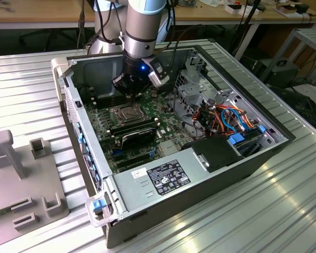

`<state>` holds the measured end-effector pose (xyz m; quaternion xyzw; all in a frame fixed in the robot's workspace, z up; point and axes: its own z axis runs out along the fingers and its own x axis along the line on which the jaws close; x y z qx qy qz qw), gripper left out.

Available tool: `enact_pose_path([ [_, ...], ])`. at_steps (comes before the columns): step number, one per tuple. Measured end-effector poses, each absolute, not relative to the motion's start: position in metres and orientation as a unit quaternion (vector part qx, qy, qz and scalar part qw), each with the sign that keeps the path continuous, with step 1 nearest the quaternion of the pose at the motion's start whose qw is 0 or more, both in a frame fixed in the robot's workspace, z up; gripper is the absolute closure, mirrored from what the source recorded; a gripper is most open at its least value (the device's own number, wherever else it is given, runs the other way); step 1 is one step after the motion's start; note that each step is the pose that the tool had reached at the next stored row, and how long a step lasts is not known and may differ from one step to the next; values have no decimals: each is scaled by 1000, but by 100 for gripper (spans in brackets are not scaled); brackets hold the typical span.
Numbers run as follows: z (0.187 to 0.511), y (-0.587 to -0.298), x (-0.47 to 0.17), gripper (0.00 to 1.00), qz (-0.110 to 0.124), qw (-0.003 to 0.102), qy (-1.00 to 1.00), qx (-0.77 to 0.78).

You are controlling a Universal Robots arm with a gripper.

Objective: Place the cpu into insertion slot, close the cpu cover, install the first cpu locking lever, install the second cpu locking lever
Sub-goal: 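Install the first cpu locking lever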

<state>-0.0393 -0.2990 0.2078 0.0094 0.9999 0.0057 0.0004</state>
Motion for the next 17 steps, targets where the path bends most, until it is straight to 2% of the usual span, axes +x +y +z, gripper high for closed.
enact_pose_path([
  [17, 205, -303, -38, 89, 5, 0, 1000, 9],
])
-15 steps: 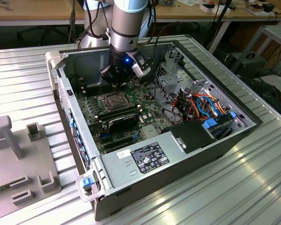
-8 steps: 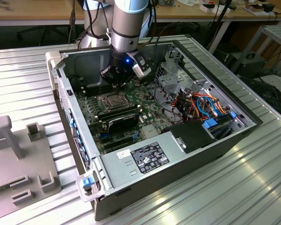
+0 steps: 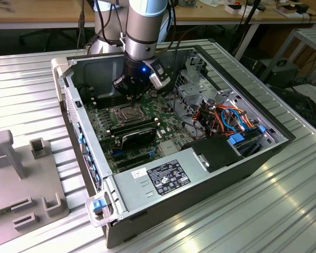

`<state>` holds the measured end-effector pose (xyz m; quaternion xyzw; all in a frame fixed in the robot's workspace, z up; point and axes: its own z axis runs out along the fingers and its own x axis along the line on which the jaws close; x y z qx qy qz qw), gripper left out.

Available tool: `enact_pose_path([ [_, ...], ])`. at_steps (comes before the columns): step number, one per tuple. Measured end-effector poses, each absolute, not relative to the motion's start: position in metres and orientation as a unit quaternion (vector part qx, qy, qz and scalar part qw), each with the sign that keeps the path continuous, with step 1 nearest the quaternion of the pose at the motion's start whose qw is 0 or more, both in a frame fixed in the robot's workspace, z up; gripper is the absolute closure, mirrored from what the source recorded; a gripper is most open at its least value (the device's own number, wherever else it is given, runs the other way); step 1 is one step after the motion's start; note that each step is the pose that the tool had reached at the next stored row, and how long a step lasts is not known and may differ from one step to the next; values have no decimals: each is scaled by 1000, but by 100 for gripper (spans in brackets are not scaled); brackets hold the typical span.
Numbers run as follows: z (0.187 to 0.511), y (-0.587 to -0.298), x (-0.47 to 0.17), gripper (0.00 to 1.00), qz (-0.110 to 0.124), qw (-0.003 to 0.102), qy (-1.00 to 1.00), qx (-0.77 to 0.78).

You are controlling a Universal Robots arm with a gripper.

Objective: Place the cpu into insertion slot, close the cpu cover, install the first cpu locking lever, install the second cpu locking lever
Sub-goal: 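Install the first cpu locking lever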

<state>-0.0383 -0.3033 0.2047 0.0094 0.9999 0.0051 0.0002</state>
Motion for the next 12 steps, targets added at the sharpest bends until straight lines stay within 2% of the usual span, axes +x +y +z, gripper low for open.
enact_pose_path([
  [12, 201, -302, -37, 89, 2, 0, 1000, 9],
])
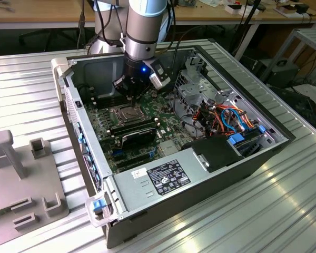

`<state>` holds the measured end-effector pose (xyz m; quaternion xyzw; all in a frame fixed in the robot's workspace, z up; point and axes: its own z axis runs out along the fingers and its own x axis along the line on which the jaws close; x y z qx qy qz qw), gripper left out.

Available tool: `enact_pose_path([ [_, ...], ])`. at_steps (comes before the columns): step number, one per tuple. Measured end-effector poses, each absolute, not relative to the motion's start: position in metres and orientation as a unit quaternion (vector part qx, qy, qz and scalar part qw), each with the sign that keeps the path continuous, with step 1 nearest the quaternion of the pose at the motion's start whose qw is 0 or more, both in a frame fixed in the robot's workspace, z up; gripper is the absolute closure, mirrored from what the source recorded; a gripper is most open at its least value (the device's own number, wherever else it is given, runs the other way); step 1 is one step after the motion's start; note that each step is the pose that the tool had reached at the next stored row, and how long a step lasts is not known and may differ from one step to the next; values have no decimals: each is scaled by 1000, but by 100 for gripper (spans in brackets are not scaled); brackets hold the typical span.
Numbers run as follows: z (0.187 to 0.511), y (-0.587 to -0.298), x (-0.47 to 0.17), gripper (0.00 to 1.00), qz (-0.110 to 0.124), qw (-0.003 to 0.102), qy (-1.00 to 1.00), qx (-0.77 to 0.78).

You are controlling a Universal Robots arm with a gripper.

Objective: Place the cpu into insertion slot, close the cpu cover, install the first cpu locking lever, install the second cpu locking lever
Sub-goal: 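Install the first cpu locking lever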

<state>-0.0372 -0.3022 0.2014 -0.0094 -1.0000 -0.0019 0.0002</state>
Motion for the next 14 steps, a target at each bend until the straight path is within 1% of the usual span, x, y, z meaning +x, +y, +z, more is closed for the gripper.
enact_pose_path([
  [6, 202, -297, -37, 89, -1, 1, -1000, -9],
  [9, 202, -295, -37, 89, -4, -1, -1000, -9],
  [14, 211, -295, -37, 89, -3, 0, -1000, -9],
])
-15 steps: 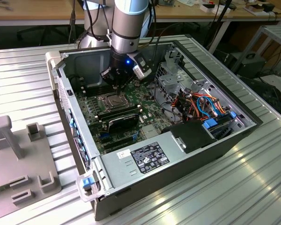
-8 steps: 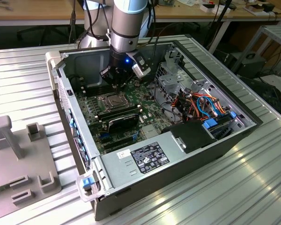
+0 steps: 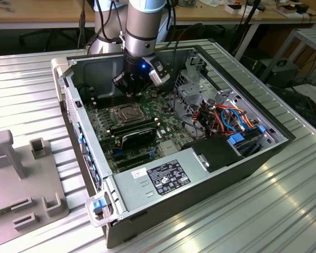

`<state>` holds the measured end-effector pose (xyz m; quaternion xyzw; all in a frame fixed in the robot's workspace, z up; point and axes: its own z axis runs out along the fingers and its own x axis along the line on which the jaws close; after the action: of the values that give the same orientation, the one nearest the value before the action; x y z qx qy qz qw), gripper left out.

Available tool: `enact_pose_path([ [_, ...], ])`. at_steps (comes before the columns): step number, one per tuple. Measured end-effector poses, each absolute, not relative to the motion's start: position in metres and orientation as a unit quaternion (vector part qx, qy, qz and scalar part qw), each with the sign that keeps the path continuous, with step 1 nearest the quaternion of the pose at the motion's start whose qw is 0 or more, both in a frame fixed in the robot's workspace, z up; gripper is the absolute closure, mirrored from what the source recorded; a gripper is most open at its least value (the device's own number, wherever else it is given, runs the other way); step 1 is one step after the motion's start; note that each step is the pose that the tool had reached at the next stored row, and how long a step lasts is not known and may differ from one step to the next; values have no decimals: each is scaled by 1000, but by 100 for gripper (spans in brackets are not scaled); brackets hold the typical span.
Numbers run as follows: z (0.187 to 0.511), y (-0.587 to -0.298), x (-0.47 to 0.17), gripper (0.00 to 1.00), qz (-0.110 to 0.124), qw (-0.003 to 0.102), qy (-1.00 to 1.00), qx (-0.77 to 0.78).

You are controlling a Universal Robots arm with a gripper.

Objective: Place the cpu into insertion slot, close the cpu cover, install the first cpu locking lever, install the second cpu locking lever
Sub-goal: 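Install the first cpu locking lever, then install the second cpu locking lever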

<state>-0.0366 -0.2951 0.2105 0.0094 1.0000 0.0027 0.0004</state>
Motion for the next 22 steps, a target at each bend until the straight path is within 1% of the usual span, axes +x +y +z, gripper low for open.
enact_pose_path([
  [11, 223, -301, -37, 89, 3, 0, 1000, 9],
  [22, 223, -303, -37, 89, 3, 0, 1000, 9],
])
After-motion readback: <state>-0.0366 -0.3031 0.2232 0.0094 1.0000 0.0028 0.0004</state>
